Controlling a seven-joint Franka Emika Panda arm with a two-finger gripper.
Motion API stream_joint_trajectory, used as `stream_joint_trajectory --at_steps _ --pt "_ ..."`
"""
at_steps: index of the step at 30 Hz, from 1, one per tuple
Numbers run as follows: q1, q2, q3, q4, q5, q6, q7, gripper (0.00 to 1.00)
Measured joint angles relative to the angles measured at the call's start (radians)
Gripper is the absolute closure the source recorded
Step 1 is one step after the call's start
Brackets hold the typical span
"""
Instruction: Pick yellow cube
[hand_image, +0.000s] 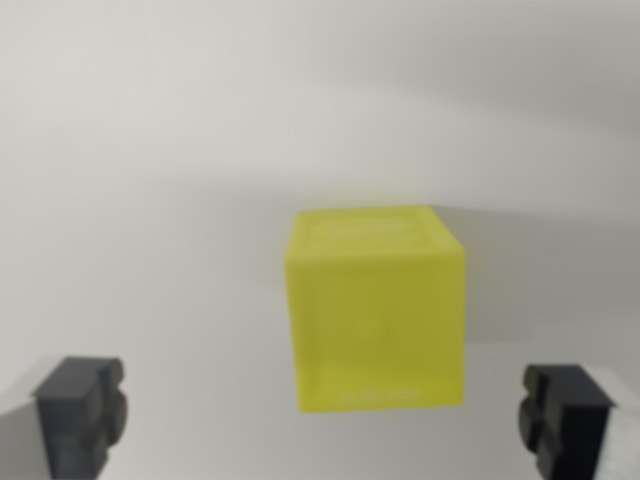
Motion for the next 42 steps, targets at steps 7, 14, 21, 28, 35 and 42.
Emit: stream_joint_trajectory --at_steps 7,14,21,28,35,42 --pt "-0.019 0.032 0.000 -0.015 0.011 0.052 -0.049 0.00" --pt "-0.038 0.064 0.000 -0.028 0.026 0.102 -0.102 0.00" --pt "-0.040 0.104 0.001 -0.023 0.035 0.136 -0.114 0.00" --pt "-0.039 0.153 0.001 -0.012 0.048 0.174 -0.126 0.00" --pt "-0.037 0.199 0.002 0.001 0.063 0.208 -0.141 0.00" --pt "-0.033 0.202 -0.001 0.002 0.071 0.211 -0.148 1.00"
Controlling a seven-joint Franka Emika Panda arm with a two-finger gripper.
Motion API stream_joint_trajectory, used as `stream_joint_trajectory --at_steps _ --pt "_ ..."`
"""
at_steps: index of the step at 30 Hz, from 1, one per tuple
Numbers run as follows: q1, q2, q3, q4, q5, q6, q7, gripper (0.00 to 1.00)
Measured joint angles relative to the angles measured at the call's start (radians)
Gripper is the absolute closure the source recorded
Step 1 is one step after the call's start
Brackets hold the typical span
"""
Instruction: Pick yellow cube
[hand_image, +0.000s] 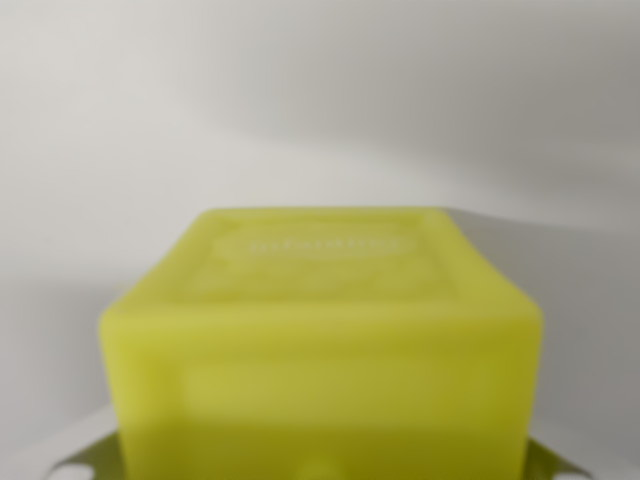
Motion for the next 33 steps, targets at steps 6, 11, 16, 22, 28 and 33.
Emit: stream_joint_trajectory --at_steps 6,11,16,22,28,33 --pt "0.000 -0.033 -0.001 -0.010 -0.007 -0.023 0.006 1.00" --pt "-0.002 -0.069 -0.001 -0.020 -0.017 -0.048 0.014 1.00" --pt "-0.004 -0.104 -0.001 -0.028 -0.027 -0.075 0.020 1.00" --pt "-0.006 -0.146 -0.001 -0.037 -0.036 -0.108 0.027 1.00" --pt "-0.008 -0.187 0.000 -0.043 -0.043 -0.142 0.033 1.00" --pt "-0.009 -0.220 0.000 -0.047 -0.049 -0.171 0.037 1.00"
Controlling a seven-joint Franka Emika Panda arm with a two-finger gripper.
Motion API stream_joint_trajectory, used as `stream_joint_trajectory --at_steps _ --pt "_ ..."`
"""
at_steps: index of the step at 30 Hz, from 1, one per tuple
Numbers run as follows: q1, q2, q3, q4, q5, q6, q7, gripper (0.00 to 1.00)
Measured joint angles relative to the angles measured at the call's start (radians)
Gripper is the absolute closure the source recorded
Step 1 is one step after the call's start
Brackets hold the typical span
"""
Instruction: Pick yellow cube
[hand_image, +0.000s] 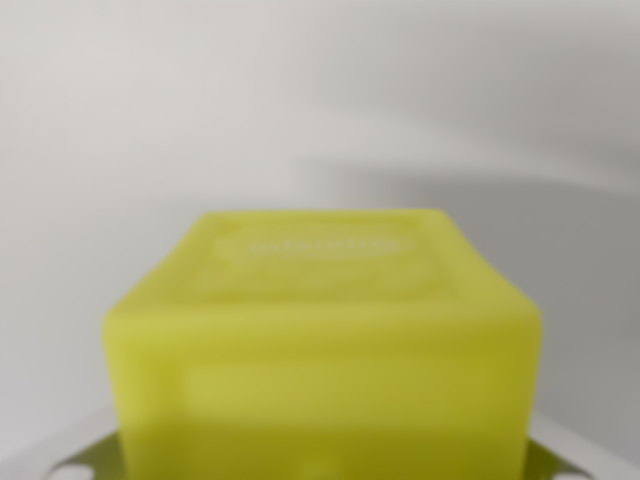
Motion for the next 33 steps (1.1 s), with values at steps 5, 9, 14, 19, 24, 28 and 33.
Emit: stream_joint_trajectory --at_steps 5,9,14,19,24,28,33 --pt "-0.001 -0.032 0.000 -0.003 -0.005 -0.030 0.003 1.00" --pt "-0.001 -0.058 0.000 -0.004 -0.008 -0.054 0.006 1.00" --pt "-0.002 -0.089 0.000 -0.004 -0.012 -0.085 0.008 1.00" --pt "-0.002 -0.120 0.000 -0.004 -0.015 -0.116 0.011 1.00" --pt "-0.003 -0.149 0.000 -0.002 -0.018 -0.148 0.013 1.00" --pt "-0.003 -0.172 0.000 0.001 -0.020 -0.174 0.014 1.00" --pt "-0.003 -0.200 0.000 0.006 -0.022 -0.206 0.016 1.00"
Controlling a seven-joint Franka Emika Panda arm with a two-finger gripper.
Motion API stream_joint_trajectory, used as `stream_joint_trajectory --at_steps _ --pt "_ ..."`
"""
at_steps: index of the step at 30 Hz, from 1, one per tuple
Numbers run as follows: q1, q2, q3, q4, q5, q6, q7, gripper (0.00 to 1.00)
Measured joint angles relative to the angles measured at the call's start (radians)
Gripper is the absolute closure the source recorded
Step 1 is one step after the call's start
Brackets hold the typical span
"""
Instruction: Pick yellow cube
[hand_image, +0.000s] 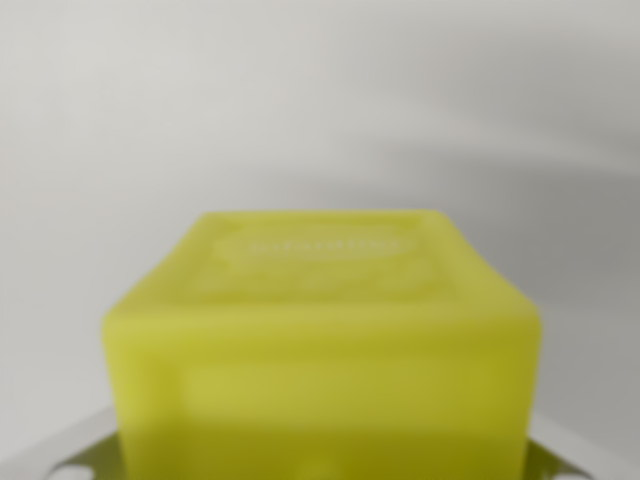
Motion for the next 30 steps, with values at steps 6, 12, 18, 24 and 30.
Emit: stream_joint_trajectory --at_steps 6,12,18,24,30 --pt "0.000 -0.032 0.000 0.007 -0.002 -0.039 0.002 1.00" --pt "0.000 -0.062 0.000 0.017 -0.005 -0.078 0.003 1.00" --pt "0.000 -0.090 0.000 0.028 -0.006 -0.118 0.005 1.00" --pt "0.000 -0.117 0.000 0.041 -0.008 -0.158 0.006 1.00" --pt "0.000 -0.142 0.000 0.056 -0.009 -0.197 0.007 1.00"
